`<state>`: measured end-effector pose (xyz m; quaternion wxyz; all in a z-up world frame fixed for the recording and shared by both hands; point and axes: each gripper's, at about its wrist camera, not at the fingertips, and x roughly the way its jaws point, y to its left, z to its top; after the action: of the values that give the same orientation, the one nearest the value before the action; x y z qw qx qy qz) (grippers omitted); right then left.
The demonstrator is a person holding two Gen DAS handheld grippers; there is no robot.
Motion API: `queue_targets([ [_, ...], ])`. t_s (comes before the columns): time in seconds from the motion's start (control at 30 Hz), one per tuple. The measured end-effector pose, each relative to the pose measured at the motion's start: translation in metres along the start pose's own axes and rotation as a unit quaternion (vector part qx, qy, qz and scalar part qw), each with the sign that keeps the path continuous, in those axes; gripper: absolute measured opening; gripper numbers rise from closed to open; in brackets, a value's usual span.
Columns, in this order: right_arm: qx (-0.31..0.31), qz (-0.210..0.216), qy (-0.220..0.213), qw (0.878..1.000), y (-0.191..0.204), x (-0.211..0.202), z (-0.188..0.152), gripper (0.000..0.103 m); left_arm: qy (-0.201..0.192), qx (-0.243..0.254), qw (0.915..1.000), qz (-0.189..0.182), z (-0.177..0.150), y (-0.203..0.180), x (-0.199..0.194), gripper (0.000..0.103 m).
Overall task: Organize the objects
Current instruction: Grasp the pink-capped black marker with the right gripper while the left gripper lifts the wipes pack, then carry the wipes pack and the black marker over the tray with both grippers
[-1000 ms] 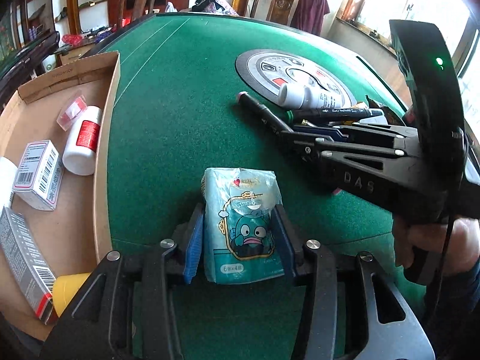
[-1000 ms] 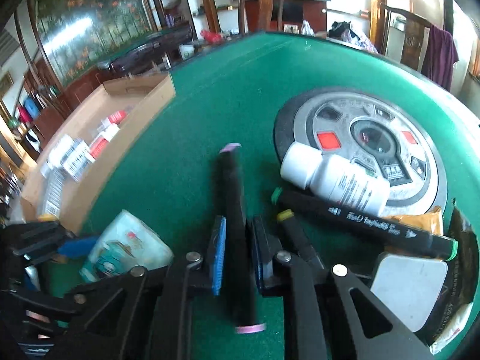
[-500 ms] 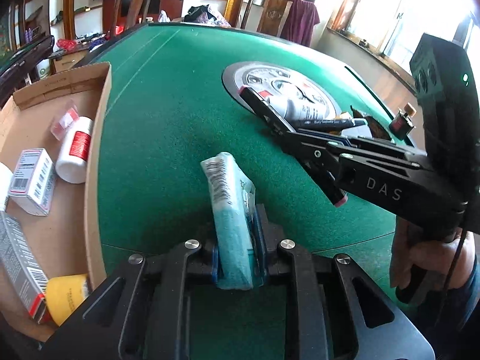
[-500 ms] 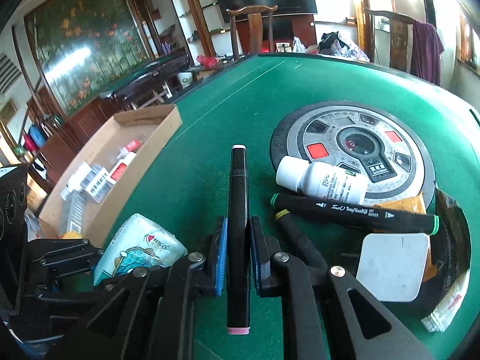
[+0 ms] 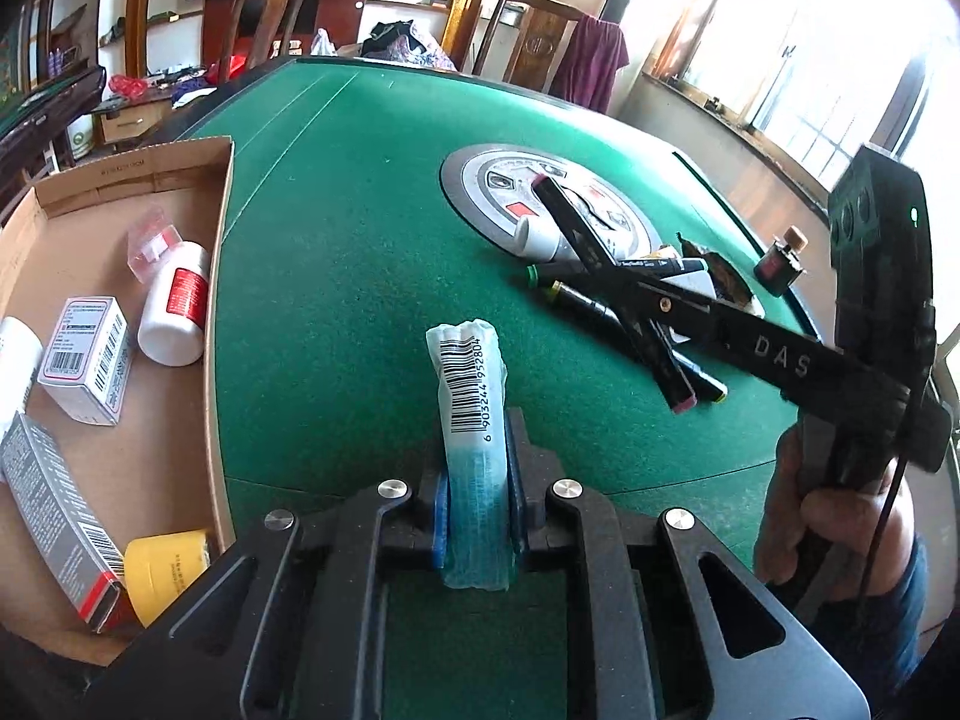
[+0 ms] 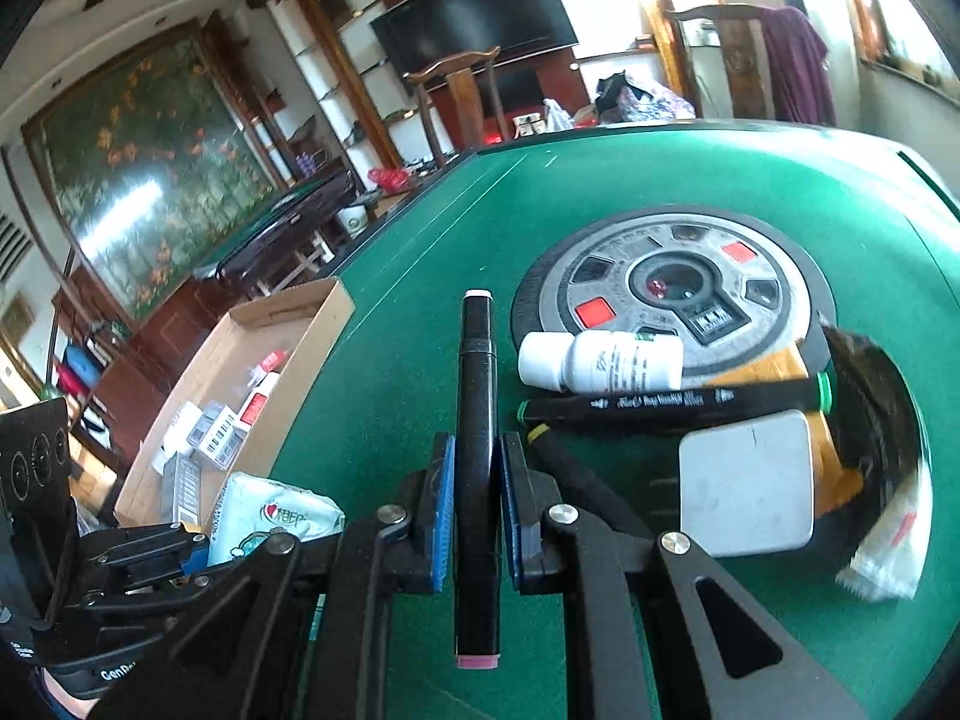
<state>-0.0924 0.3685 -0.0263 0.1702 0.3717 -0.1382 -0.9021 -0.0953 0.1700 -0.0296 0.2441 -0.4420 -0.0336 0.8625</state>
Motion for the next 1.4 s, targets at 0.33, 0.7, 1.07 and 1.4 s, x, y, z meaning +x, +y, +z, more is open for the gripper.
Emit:
queue_targets([
  [0.33, 0.016, -0.004, -0.031, 0.999, 0.019, -0.019, -0.022, 0.013, -0.02, -0.005, 0.9992, -0.035, 0.001, 0.009, -0.024, 0.014],
  [0.7, -0.019, 0.018, -0.014, 1.0, 0.08, -0.009, -0.022, 0.013, -0.064, -0.039, 0.9944, -0.074, 0.005, 0.051, -0.075, 0.014],
  [1.07, -0.062, 0.053, 0.032, 0.996, 0.148, 0.027, 0.0, 0.013, -0.113, -0.111, 0.9858, -0.056, 0.028, 0.146, -0.13, 0.014],
  [1.4, -0.073, 0.043, 0.081, 0.993, 0.19, 0.099, 0.06, 0.013, -0.059, -0.154, 0.9859, -0.03, 0.073, 0.212, -0.095, 0.014],
])
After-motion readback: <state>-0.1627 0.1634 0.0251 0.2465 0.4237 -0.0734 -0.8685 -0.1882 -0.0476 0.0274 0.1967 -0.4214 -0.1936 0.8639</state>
